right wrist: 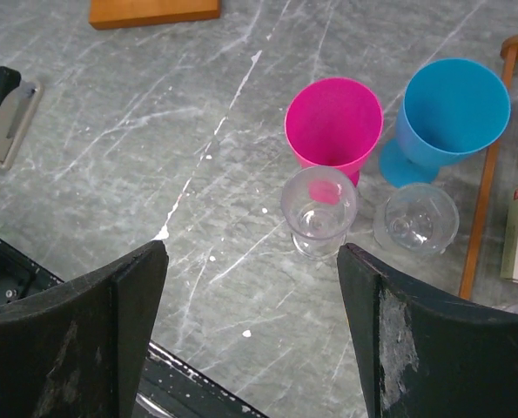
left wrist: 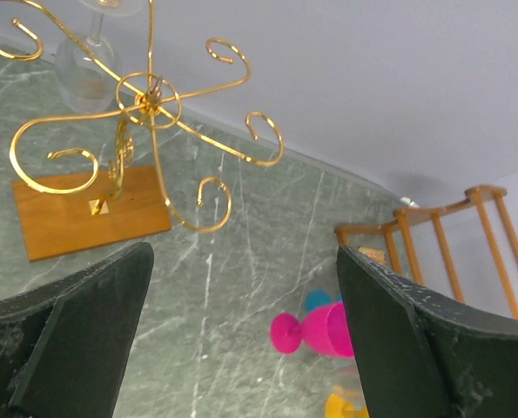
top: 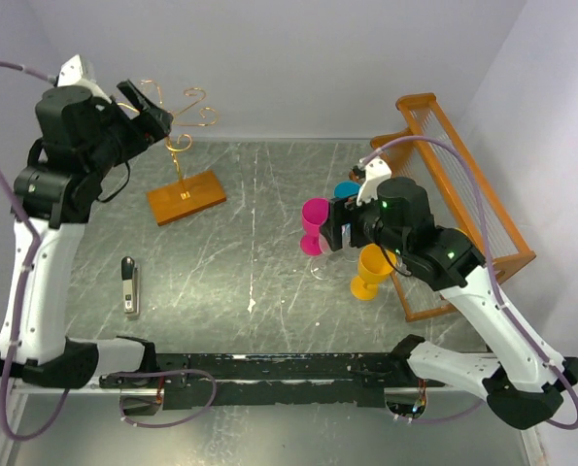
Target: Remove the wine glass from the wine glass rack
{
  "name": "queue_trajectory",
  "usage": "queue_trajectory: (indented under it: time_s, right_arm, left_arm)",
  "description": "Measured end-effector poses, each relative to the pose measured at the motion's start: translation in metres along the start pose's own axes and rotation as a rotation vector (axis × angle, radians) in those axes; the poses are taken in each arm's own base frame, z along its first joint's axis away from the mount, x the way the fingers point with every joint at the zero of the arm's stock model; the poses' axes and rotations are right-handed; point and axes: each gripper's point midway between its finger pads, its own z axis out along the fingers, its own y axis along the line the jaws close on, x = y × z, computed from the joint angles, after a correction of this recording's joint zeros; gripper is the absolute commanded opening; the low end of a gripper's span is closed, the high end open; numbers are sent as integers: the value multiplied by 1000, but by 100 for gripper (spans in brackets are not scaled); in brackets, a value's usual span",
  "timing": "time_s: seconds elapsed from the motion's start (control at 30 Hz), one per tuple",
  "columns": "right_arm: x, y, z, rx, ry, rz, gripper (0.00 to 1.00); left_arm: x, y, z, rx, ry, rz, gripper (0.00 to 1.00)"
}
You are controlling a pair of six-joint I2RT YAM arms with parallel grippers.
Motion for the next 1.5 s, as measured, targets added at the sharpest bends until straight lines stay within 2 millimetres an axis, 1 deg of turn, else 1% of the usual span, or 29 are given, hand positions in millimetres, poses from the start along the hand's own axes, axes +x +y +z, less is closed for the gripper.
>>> queue_trajectory:
  time_s: [0.1,0.17,0.2,0.27,0.3,0.33,0.4,0.5,0.6,0.67,0.73,0.83,0.97,1.13,1.3,1.5]
  right_arm:
    - [-1,0,-5,-7,-23,9,80]
    - [2,0,-7,-9,-31,19,80]
    - [4,-1,-8,-10,-33,22,80]
    - [6,-1,-12,-12,-45,31,81]
    - [5,-1,-14,-13,-53,34,82]
    - [4,-2,-17,-13,-64,37,83]
    - [0,-3,-24,-11,-93,42,85]
    - [-7,-7,-36,3,-143,47,89]
    - [-14,-11,-49,15,-196,50,92]
    - [-19,-14,-59,21,-234,48,94]
    - [-22,-17,-68,27,-268,46,95]
    - [-25,-21,-80,36,-313,39,97]
    - [-27,-26,-88,54,-345,23,98]
    - [-24,-32,-87,84,-342,-1,99]
    - [-20,-36,-86,105,-336,-16,99]
    - [-19,-38,-85,114,-334,-28,100]
  left_arm:
    - [-6,-5,23,-23,-6,-55,94]
    - [-10,-9,40,-30,-12,-103,93]
    - [-11,-10,47,-36,-14,-127,93]
    - [-14,-10,63,-43,-20,-180,96]
    - [-16,-7,75,-49,-24,-218,96]
    - [-16,-5,80,-53,-25,-235,96]
    - [-19,8,98,-74,-25,-292,93]
    - [-25,40,124,-133,-32,-378,89]
    - [-26,68,144,-191,-37,-443,87]
    - [-24,75,155,-213,-35,-477,83]
    - [-24,76,166,-219,-36,-505,79]
    - [-25,78,176,-232,-48,-540,74]
    - [-25,87,181,-272,-77,-583,69]
    - [-25,96,189,-310,-104,-615,64]
    - [-33,96,206,-311,-129,-638,60]
    - [-27,103,219,-339,-134,-662,58]
